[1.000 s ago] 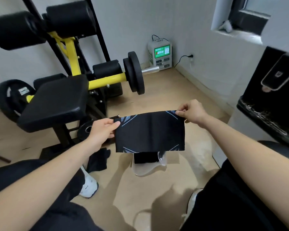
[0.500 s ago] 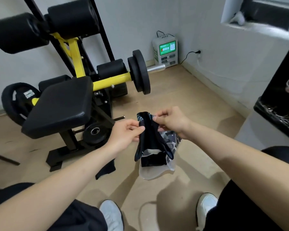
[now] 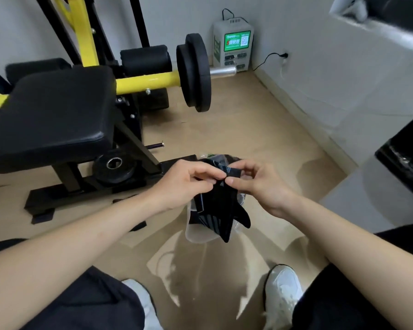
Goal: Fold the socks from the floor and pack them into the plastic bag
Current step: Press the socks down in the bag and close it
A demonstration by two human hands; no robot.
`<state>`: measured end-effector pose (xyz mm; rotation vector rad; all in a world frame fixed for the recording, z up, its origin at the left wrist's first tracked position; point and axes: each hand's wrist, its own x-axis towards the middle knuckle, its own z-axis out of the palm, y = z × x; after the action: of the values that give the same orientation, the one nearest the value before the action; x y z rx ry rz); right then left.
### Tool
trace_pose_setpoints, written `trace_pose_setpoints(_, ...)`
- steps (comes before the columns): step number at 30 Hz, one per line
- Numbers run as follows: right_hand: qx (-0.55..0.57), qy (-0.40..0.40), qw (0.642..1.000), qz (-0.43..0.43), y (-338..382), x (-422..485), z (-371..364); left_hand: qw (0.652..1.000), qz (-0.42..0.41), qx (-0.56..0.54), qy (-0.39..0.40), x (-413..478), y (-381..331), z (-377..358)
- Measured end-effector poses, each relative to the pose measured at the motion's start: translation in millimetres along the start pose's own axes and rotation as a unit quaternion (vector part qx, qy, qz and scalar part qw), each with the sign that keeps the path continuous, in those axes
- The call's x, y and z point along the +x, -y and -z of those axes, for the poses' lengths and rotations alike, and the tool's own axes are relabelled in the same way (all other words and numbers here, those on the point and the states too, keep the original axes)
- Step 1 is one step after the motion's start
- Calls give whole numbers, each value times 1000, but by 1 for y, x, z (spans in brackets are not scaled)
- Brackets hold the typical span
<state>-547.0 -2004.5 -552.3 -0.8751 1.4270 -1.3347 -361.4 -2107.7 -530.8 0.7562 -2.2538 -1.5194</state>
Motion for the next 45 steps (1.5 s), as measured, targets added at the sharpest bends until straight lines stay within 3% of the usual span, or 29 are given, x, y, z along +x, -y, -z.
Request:
trace_pose_setpoints(2,-29,11,999,-17,-10,6,6,999,3,-13,-43,0,13,6)
trace_pose_setpoints(6,-99,64,993,-28,-24,14,14,989,-39,92,-108,1,35,14)
trace_pose_setpoints(9,-164,103,981,-6,-25,14,15,984,-29,174,-36,6,47,12)
trace_pose_setpoints(12,-144,124,982,-4,-26,16,15,977,13,208,43,8,57,-1)
trace_pose_setpoints(15,-130,104,986,6,-29,21,16,986,48,154,48,10,70,-6)
trace_pose_setpoints(20,-42,6,999,9,-34,34,22,993,110,-7,-36,18,73,4)
trace_pose_setpoints(23,46,-39,998,1,-33,37,17,966,149,-190,-95,18,68,3)
trace_pose_setpoints(25,36,-59,998,13,-37,37,13,949,170,-235,-127,18,64,1)
trace_pose_setpoints(29,-80,-2,994,69,-44,31,3,922,188,-280,-191,18,57,1)
trace_pose_setpoints(35,-141,49,984,102,-53,25,-13,880,239,-340,-231,23,53,4)
trace_pose_setpoints(40,-83,-45,992,86,-58,28,-11,910,222,-314,-153,25,55,0)
trace_pose_setpoints(43,-74,-87,990,87,-56,31,-5,942,222,-230,-100,21,59,-6)
trace_pose_setpoints(45,-86,-102,988,80,-57,33,-1,954,215,-183,-105,18,60,-11)
